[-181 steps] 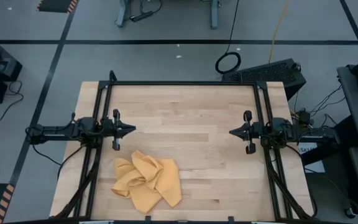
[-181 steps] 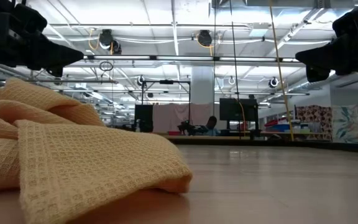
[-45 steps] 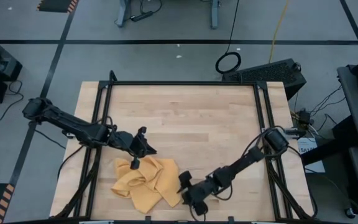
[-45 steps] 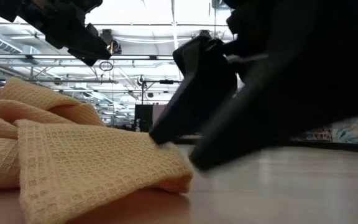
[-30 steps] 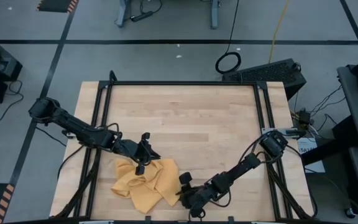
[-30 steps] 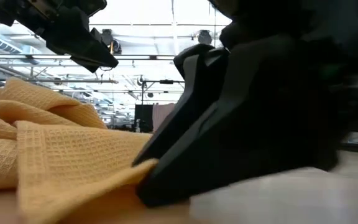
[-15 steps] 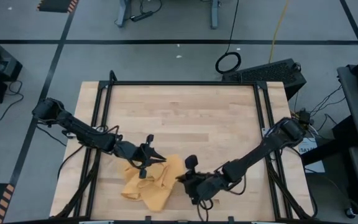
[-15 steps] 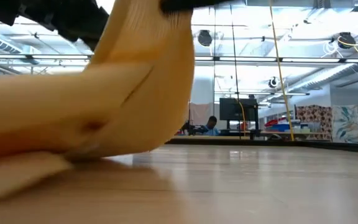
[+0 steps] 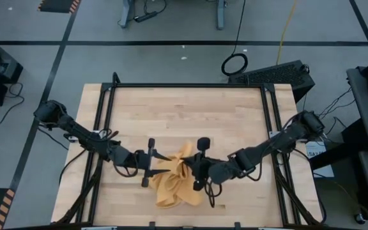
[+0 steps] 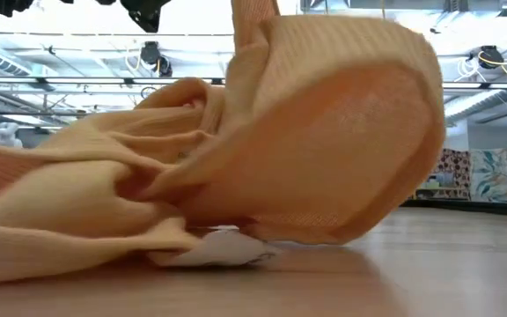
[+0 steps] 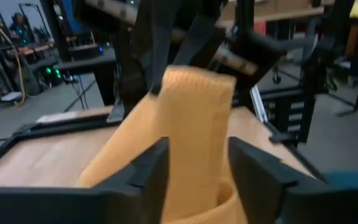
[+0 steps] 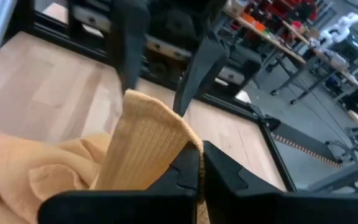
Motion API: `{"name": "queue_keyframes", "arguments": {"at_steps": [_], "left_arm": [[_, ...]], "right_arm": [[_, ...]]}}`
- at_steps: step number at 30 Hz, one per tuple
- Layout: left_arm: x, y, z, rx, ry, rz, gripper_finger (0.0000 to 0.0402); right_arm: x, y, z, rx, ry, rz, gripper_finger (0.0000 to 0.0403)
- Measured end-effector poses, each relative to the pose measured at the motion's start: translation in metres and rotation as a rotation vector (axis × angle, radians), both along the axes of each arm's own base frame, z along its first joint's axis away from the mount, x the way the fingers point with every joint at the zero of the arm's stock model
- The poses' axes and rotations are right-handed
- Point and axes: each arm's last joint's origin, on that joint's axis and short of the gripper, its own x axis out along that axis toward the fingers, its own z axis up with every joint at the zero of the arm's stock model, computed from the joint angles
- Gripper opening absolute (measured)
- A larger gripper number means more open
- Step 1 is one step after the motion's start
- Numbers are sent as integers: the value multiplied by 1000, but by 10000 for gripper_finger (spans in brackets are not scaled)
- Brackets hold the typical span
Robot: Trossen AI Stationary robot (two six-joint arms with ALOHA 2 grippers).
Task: Roll towel
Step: Roll the yellow towel
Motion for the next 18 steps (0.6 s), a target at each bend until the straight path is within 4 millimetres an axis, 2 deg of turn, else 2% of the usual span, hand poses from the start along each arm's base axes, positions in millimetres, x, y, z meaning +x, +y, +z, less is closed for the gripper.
{"name": "queue_keyframes", "arguments": {"at_steps": [5, 10, 14, 16, 18], "left_arm": [[6, -3, -4, -22, -39, 43, 278], [19, -10, -7, -26, -60, 52, 309], [33, -16, -1, 10, -87, 128, 296], [38, -18, 1, 49, -89, 154, 265], [41, -18, 3, 71, -90, 185, 211]], "right_arm": [[6, -11, -2, 69, -20, -57, 3], [10, -18, 0, 94, -42, -83, 3], [11, -21, 0, 109, -46, -96, 3], [11, -22, -1, 116, -47, -102, 3], [10, -22, -2, 111, -37, -102, 3]]}}
